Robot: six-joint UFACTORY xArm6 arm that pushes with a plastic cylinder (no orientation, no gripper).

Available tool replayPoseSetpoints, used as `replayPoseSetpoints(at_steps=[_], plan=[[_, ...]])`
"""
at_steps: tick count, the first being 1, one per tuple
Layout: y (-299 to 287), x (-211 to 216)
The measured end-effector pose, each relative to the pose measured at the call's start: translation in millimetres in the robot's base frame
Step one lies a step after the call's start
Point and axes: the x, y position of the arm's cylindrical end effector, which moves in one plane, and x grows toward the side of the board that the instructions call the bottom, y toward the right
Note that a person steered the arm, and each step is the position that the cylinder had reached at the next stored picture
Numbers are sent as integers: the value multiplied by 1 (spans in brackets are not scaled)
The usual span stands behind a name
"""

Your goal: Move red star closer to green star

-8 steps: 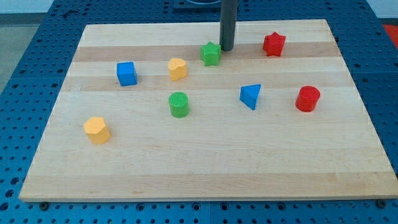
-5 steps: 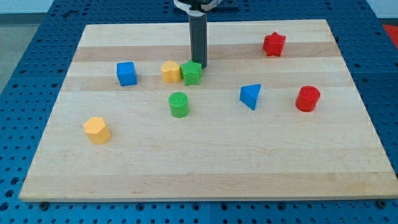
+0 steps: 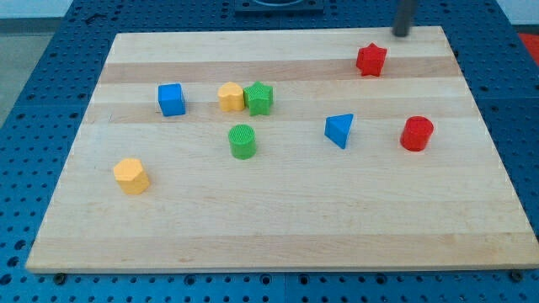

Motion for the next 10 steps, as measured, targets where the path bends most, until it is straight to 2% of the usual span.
replayPoseSetpoints(at_steps=[1,2,5,6,7,8,10], plan=[[6,28],[-13,54],[-174,78],[-167,76],[-133,49],[-141,39],[-177,86]])
